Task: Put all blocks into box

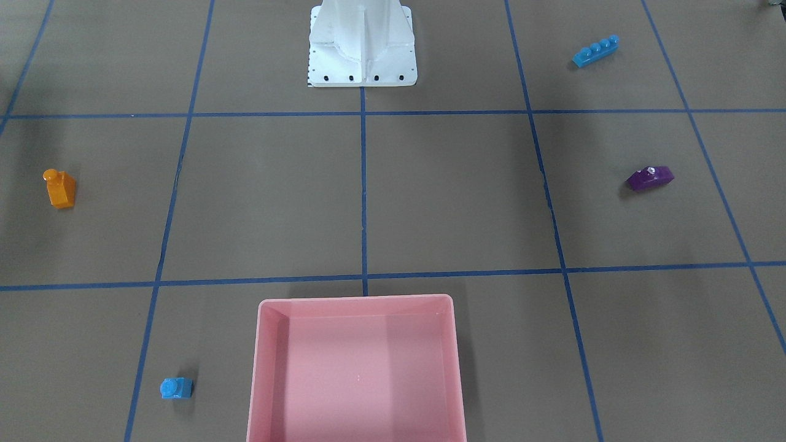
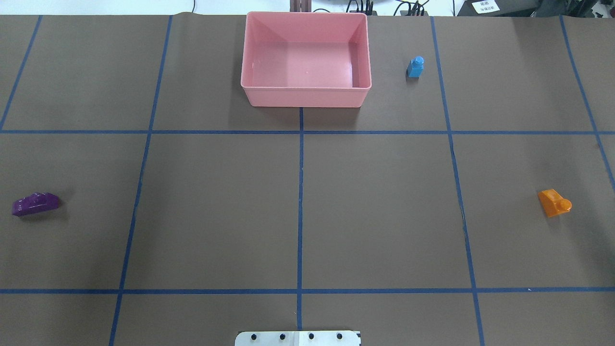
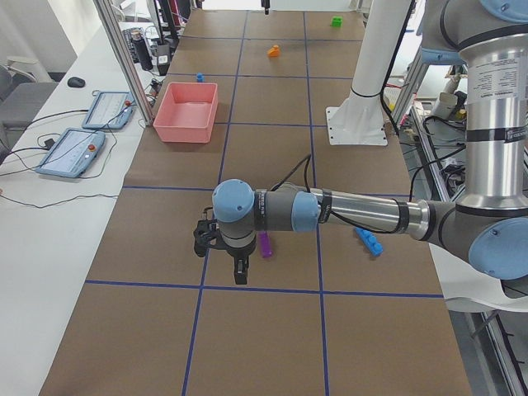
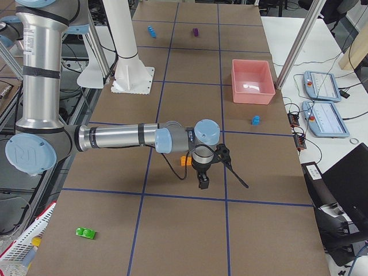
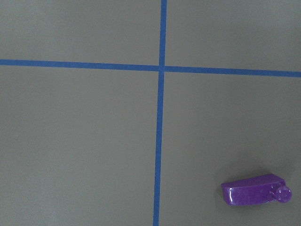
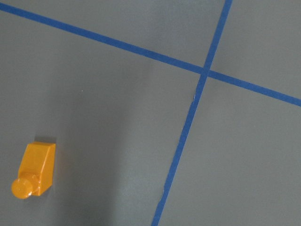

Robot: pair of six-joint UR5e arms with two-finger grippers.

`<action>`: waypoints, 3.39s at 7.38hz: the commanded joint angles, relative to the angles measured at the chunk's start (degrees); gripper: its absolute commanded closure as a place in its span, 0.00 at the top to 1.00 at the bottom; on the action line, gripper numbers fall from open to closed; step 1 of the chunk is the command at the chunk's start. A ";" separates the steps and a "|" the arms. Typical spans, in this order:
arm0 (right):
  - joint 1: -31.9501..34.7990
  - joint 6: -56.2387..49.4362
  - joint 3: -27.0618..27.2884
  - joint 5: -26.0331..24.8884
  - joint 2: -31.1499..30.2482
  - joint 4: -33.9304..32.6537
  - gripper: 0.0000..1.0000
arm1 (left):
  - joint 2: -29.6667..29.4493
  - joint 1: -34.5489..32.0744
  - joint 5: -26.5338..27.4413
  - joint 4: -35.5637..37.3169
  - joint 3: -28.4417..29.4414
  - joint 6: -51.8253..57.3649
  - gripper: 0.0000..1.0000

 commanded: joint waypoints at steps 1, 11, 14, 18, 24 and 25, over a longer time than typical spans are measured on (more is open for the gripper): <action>0.35 -3.55 0.70 -0.27 0.71 -3.03 1.00 | 0.35 0.12 -0.19 -0.13 -0.23 0.17 1.00; 0.53 2.67 0.70 0.52 1.16 -3.66 1.00 | 0.35 0.21 -0.11 -0.31 -1.03 0.70 1.00; 0.44 2.67 0.71 0.52 1.07 -3.57 1.00 | 0.35 3.02 -3.24 -2.49 0.72 0.70 1.00; 0.44 2.76 -0.08 3.06 0.54 -3.56 1.00 | -0.17 10.66 -8.28 -21.66 6.53 -2.35 1.00; -4.72 2.58 -5.43 21.97 1.15 -1.04 1.00 | -1.85 14.19 -7.93 -27.73 6.27 -14.68 1.00; -7.09 2.85 -6.75 21.01 1.77 -0.41 1.00 | -1.93 14.19 -7.93 -27.73 6.27 -14.68 1.00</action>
